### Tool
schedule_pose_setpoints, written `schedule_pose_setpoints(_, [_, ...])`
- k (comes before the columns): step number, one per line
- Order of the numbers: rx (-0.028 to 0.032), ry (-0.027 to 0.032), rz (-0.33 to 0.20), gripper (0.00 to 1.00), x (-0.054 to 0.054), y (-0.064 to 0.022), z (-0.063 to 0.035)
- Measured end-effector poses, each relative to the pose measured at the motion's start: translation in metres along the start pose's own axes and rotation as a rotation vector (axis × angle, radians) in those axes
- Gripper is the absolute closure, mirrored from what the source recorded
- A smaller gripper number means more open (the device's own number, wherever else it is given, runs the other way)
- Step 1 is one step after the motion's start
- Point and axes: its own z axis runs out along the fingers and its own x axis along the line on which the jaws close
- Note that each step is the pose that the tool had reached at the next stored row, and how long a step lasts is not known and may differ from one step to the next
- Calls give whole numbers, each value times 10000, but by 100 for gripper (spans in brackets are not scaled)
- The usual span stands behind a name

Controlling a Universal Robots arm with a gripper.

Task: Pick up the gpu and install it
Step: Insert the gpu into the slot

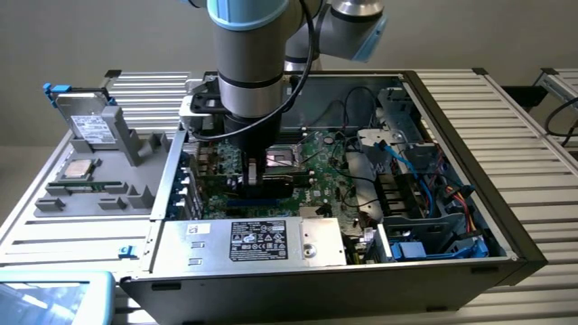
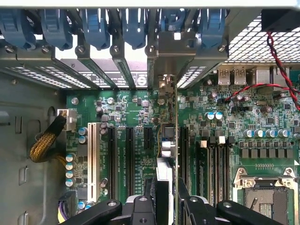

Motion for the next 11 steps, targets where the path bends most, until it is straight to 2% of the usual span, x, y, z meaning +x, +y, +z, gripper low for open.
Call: schedule_pose_setpoints(11, [13,1,0,72,-1,1,28])
